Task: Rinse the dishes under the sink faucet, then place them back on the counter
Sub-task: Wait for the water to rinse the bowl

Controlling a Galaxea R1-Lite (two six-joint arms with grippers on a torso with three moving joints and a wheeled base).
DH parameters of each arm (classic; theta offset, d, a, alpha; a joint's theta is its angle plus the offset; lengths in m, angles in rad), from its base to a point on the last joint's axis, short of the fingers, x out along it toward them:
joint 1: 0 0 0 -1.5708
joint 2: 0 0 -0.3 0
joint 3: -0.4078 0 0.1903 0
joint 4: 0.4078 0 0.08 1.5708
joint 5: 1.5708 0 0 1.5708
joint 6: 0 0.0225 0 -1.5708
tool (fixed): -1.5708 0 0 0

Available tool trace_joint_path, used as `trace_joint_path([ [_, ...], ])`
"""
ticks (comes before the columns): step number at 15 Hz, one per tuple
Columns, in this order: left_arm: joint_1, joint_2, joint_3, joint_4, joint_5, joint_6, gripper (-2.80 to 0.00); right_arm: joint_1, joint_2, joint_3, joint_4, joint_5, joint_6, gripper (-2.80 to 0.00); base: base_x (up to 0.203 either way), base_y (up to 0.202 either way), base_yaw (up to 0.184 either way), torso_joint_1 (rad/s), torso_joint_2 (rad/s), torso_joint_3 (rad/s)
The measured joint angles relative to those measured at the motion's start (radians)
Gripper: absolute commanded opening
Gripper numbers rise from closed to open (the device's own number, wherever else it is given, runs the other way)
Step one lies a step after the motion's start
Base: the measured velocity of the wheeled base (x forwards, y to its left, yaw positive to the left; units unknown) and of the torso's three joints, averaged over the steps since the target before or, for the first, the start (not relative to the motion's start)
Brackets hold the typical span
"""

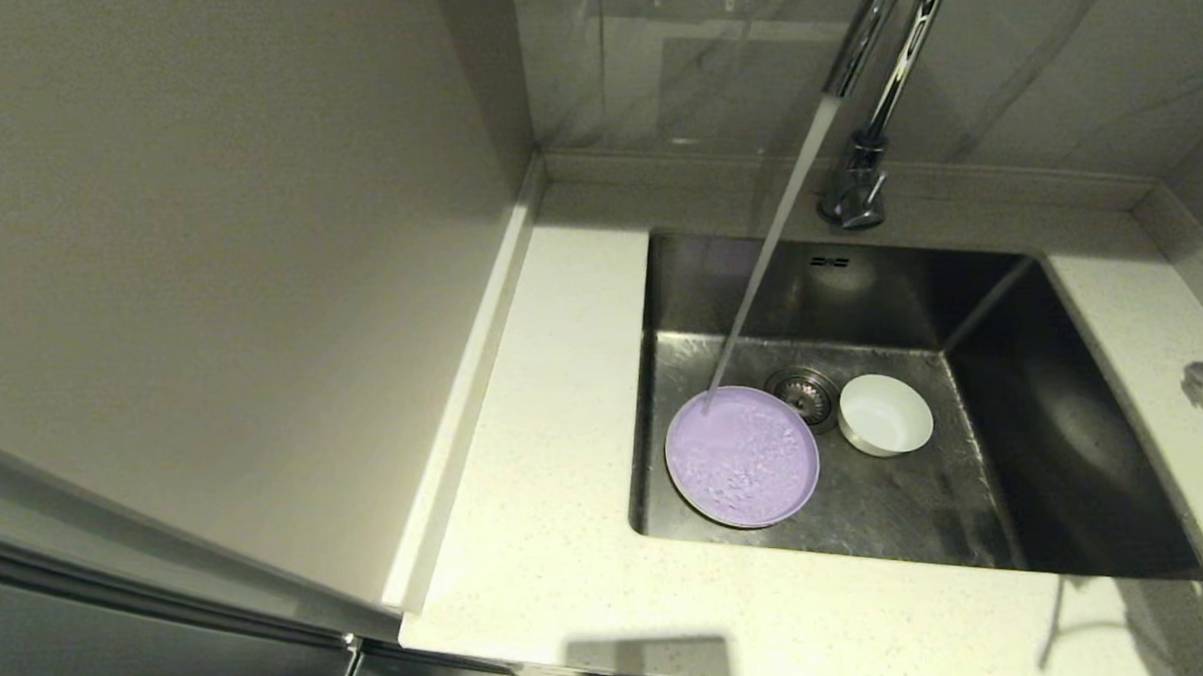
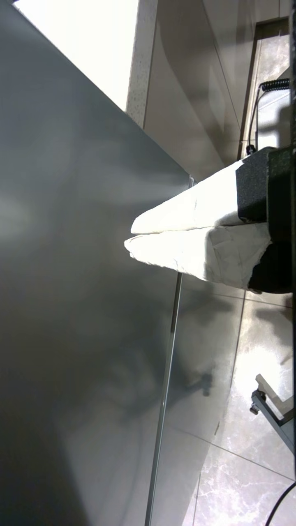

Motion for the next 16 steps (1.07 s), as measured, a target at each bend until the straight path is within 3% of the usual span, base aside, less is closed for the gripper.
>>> trace_joint_path([
  [4,0.0,0.0,0.0,0.0,0.0,0.0,-2.8,0.039,-0.297,0.168,0.019,0.034,0.041,-2.8,0.0,0.0,0.0,0.0,0.0,0.0],
  [9,0.0,0.0,0.0,0.0,0.0,0.0,-2.8,0.096,-0.627,0.44,0.018,0.036,0.02,-2.8,0.0,0.0,0.0,0.0,0.0,0.0],
  [13,0.0,0.0,0.0,0.0,0.0,0.0,-2.8,0.106,-0.812,0.626,0.022,0.042,-0.012,-2.8,0.0,0.0,0.0,0.0,0.0,0.0],
  [16,0.0,0.0,0.0,0.0,0.0,0.0,-2.8,0.102,-0.878,0.674,0.093,0.047,-0.01,-2.8,0.0,0.0,0.0,0.0,0.0,0.0],
])
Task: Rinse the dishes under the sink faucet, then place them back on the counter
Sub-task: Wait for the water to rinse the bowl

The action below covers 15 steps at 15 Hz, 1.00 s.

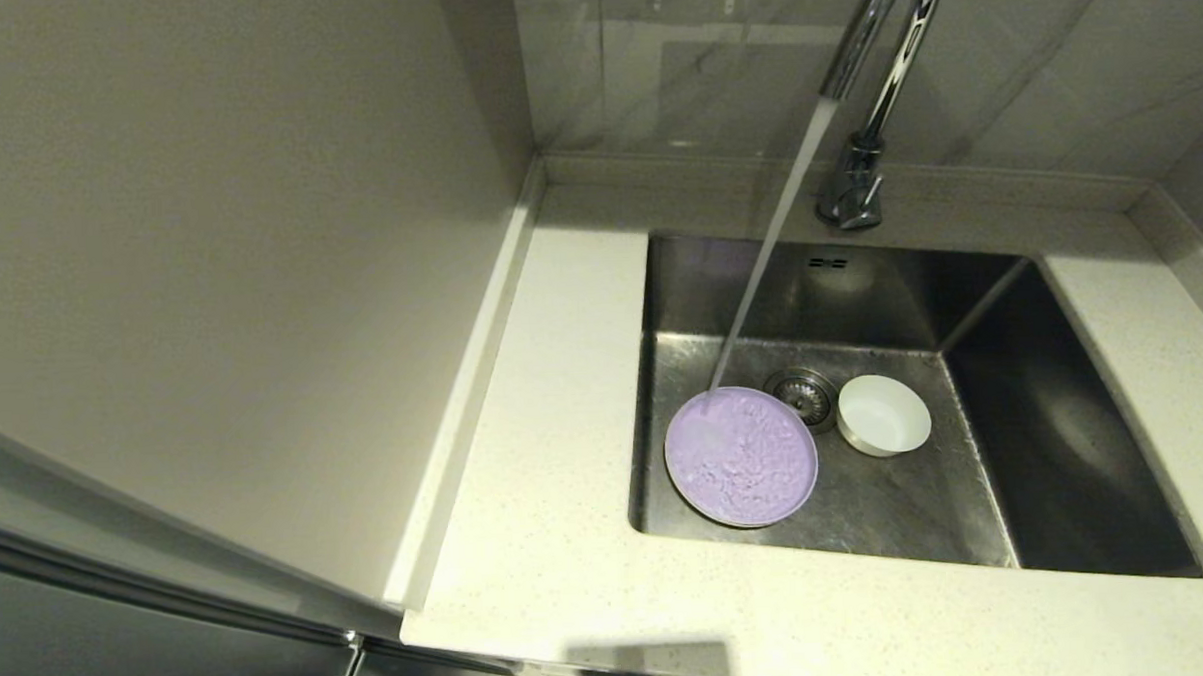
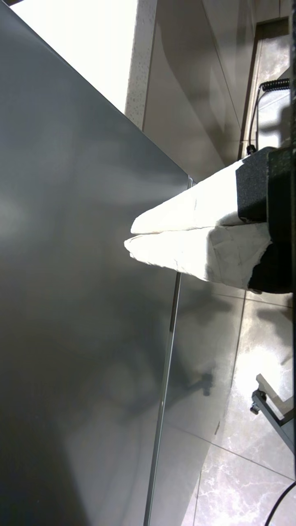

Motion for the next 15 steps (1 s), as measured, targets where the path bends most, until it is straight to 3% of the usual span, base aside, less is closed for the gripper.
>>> trace_joint_path([
  [2,0.0,0.0,0.0,0.0,0.0,0.0,-2.8,0.003,-0.04,0.004,0.055,0.003,0.001,-2.8,0.0,0.0,0.0,0.0,0.0,0.0],
  [15,0.0,0.0,0.0,0.0,0.0,0.0,-2.8,0.015,-0.245,0.007,0.057,0.018,0.015,-2.8,0.0,0.0,0.0,0.0,0.0,0.0],
])
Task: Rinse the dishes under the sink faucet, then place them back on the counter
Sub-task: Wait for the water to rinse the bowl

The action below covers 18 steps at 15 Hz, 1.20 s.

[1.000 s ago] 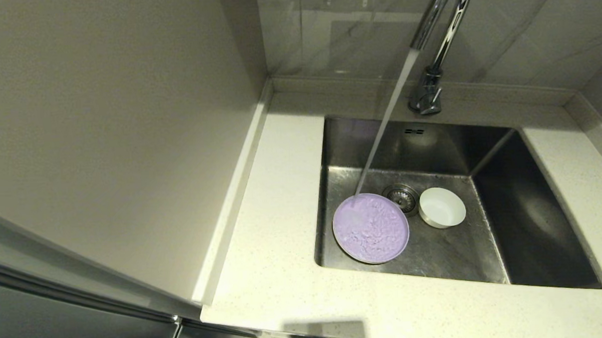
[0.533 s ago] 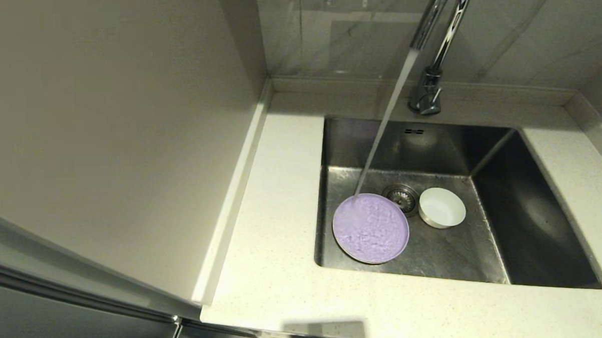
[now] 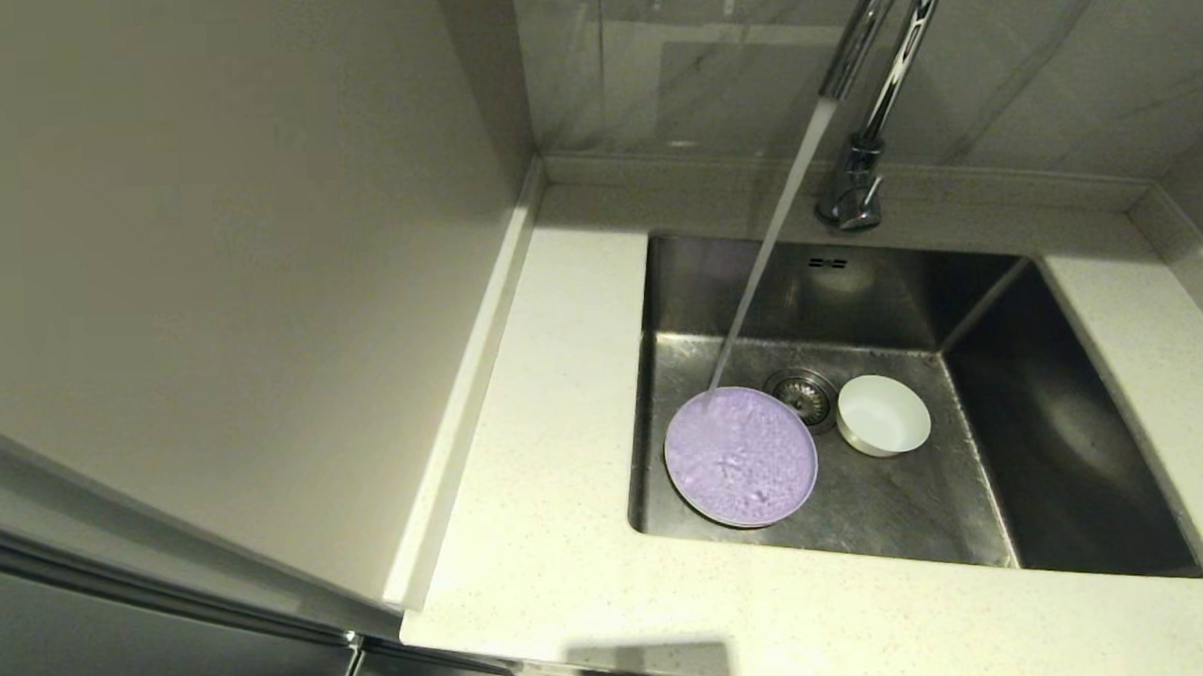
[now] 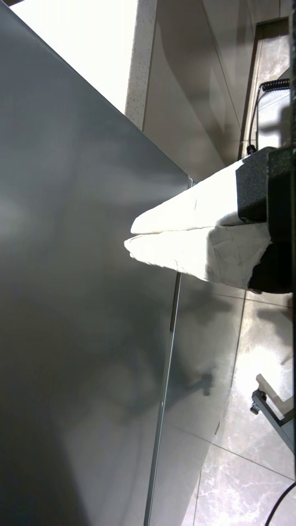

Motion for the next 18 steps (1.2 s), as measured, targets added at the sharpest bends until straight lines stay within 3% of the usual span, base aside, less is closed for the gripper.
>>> trace_joint_path([
  [18,0.0,0.0,0.0,0.0,0.0,0.0,-2.8,0.0,-0.002,0.0,0.0,-0.002,0.009,-2.8,0.0,0.0,0.0,0.0,0.0,0.0],
])
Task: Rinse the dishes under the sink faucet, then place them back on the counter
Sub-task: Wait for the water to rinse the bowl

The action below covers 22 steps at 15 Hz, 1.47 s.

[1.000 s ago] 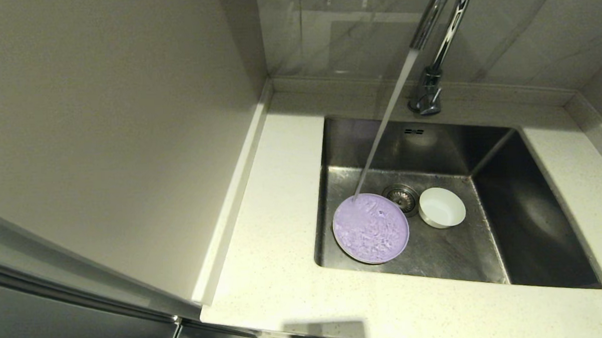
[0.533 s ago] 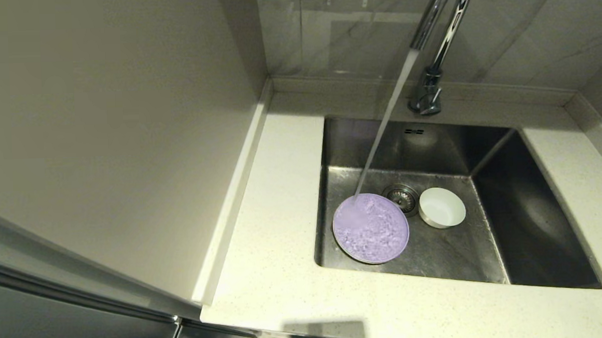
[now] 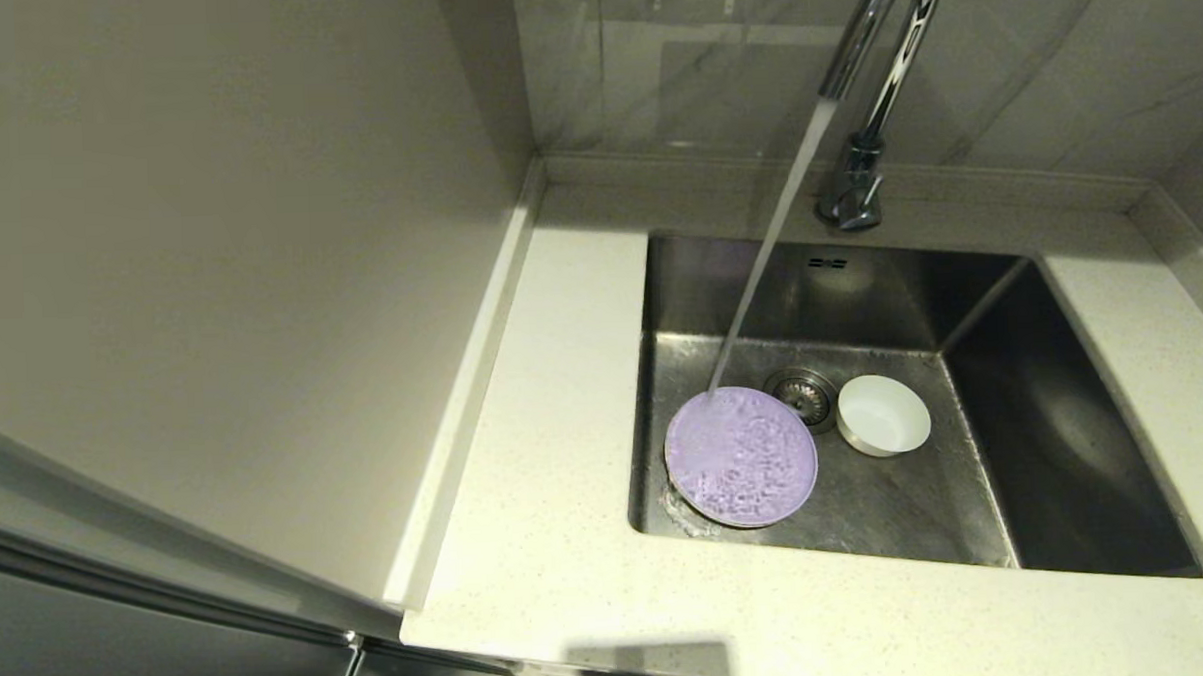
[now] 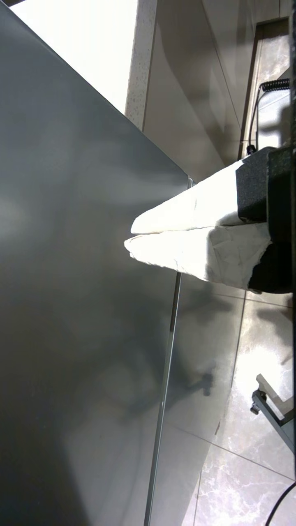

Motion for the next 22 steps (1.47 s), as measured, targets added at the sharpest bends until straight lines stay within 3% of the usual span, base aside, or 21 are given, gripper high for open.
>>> trace_joint_path([
  [22,0.0,0.0,0.0,0.0,0.0,0.0,-2.8,0.0,0.001,0.0,0.0,0.008,-0.021,-2.8,0.0,0.0,0.0,0.0,0.0,0.0],
])
